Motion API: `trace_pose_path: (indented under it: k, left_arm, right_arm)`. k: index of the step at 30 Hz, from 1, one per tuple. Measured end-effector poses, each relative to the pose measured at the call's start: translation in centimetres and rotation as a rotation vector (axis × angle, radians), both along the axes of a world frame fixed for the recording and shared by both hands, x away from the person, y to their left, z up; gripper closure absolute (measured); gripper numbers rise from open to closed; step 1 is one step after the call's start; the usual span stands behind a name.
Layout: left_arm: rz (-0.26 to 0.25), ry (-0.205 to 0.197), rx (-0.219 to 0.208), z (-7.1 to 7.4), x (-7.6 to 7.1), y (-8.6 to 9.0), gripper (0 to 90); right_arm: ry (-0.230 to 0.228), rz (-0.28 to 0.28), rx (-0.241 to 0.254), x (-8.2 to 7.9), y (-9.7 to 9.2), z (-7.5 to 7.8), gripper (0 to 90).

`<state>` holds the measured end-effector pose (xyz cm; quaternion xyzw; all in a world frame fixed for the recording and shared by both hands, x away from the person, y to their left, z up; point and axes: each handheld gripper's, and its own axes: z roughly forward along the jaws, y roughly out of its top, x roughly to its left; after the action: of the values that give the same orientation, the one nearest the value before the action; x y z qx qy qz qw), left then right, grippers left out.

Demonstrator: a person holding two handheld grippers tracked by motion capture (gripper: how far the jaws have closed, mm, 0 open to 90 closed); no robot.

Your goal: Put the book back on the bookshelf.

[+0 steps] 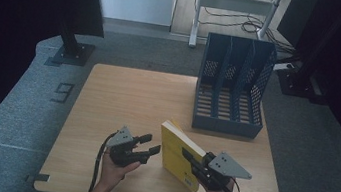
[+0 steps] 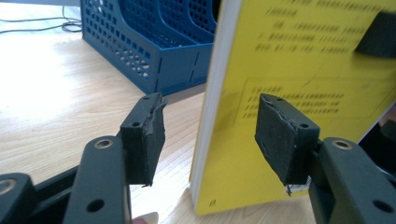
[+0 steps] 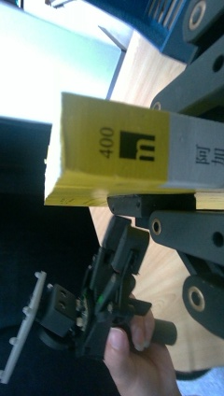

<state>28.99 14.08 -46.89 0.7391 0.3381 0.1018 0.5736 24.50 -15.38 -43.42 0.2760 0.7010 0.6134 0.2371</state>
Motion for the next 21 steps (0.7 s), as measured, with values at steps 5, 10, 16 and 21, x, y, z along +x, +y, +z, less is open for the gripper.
trace_pose_path:
  k: [5,10,16,21]
  left_arm:
    - [0.024,0.022,0.040,-0.6,0.5,0.1,40.3]
    - [0.059,0.069,0.092,-1.8,1.2,0.4,40.4]
    - [0.095,0.088,0.172,-2.9,1.9,0.5,40.4]
    - [0.138,0.122,0.229,-3.9,2.8,1.1,40.5]
  right_arm:
    - [-0.008,-0.039,0.016,0.0,-0.7,0.4,74.9]
    - [-0.019,-0.069,0.011,-0.1,-1.2,0.7,74.8]
    - [-0.010,-0.097,0.013,0.3,-1.8,0.9,74.8]
    - [-0.011,-0.117,0.024,1.4,-1.7,1.2,74.8]
